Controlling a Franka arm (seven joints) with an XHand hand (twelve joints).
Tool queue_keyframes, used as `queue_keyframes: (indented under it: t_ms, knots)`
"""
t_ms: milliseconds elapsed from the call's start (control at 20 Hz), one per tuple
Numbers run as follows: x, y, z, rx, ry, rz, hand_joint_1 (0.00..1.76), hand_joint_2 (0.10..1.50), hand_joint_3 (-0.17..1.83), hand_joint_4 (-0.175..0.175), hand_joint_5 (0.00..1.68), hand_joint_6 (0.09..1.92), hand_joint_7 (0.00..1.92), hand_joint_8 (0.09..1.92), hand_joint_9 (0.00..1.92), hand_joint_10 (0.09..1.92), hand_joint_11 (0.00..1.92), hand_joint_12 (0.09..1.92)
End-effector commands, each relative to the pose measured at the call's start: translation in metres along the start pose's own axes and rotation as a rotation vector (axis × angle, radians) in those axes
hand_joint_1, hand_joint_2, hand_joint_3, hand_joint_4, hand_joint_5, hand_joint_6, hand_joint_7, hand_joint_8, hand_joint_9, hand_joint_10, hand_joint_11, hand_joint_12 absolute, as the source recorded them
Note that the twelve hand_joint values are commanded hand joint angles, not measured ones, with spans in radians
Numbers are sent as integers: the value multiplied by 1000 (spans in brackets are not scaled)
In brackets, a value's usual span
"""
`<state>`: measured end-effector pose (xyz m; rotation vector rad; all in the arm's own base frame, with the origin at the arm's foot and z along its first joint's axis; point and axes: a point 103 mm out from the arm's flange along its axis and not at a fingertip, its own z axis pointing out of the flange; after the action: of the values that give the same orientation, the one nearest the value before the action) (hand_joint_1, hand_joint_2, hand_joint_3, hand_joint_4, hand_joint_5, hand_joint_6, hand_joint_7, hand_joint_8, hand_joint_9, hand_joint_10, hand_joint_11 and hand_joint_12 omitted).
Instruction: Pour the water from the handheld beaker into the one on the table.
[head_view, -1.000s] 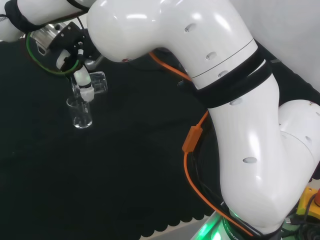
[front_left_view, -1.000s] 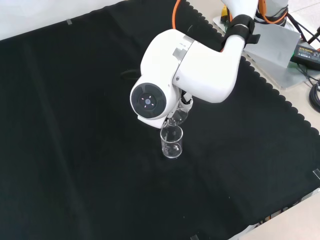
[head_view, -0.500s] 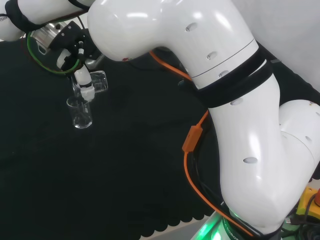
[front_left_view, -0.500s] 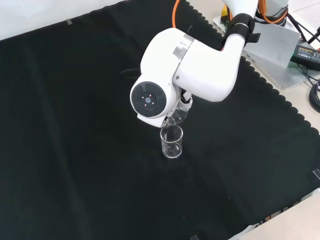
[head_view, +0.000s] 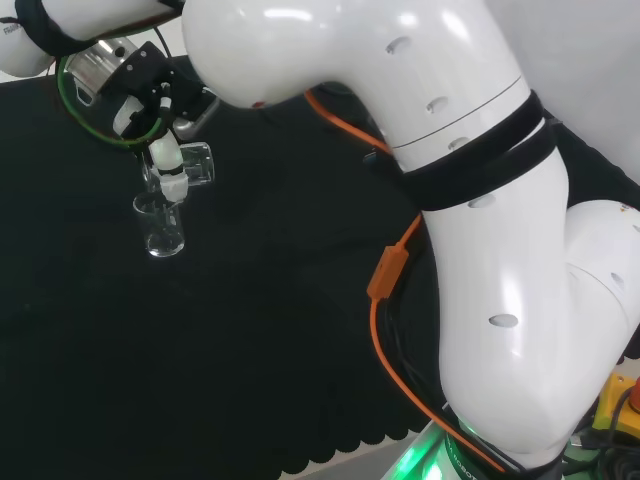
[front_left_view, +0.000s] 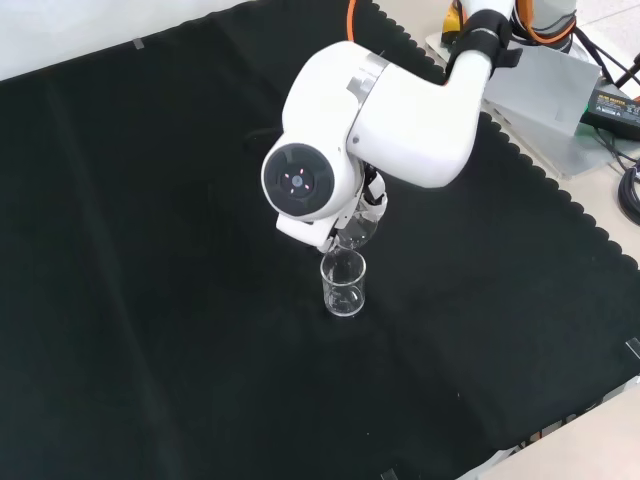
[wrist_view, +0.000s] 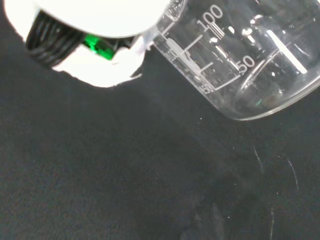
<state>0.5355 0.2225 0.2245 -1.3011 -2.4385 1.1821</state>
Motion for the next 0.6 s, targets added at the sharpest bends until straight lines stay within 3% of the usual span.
queue_keyframes:
  t_ms: [50,300,450,600]
  knots:
    - [-11,-13,-3,-146,63,-34,1309,632,730,-175,1206,783,1271,763,1640,527,1316,716]
    - [-24,-19,4,-246,135,-63,1309,632,729,-175,1206,784,1271,763,1639,527,1316,716]
    - [-37,-23,15,-363,210,-99,1309,633,729,-175,1205,784,1271,764,1638,526,1315,716]
    - [-46,-23,25,-420,258,-109,1309,633,728,-175,1205,784,1270,764,1637,526,1313,716]
